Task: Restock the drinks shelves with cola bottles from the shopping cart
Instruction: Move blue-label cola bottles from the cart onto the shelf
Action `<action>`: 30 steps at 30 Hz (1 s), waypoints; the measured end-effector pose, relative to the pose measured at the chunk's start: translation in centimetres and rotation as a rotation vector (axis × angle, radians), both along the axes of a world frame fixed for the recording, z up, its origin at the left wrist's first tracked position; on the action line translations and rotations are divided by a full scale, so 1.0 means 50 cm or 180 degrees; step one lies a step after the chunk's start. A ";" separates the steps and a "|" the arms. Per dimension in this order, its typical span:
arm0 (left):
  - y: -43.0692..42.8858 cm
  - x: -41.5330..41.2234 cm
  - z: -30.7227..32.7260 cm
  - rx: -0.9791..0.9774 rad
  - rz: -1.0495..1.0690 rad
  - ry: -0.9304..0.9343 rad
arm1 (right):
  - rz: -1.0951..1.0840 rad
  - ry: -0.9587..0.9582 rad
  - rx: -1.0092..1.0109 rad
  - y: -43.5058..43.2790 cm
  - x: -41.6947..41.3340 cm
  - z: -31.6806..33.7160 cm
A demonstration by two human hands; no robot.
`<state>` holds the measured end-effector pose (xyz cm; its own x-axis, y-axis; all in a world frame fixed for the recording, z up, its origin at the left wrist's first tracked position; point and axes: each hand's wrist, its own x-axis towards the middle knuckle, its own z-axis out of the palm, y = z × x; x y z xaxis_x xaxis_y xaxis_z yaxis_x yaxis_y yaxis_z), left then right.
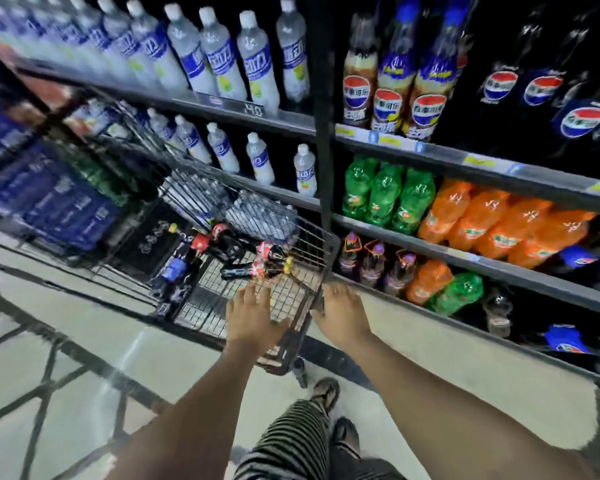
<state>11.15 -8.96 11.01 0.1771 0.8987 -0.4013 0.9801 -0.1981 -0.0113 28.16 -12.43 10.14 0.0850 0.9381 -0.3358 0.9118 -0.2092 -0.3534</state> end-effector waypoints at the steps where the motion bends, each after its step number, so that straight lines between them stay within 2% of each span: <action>1: -0.002 -0.022 0.007 0.0031 0.0074 -0.0003 | 0.0042 0.0009 0.0027 0.006 -0.017 0.003; 6: 0.047 -0.113 0.034 0.0200 0.0190 0.0068 | 0.0253 0.0014 0.0131 0.061 -0.094 0.018; 11: 0.125 -0.200 -0.009 0.0180 0.0221 0.0138 | 0.0164 0.0044 -0.0077 0.133 -0.186 -0.026; 18: 0.306 -0.373 -0.101 -0.0204 0.0243 0.0022 | -0.0299 0.0179 -0.0553 0.285 -0.354 -0.125; 23: 0.426 -0.500 -0.192 -0.0615 0.0329 0.0158 | -0.0728 0.0456 -0.1090 0.366 -0.479 -0.189; 30: 0.523 -0.548 -0.353 -0.0788 0.0604 0.0098 | -0.1427 0.0859 -0.1454 0.387 -0.542 -0.342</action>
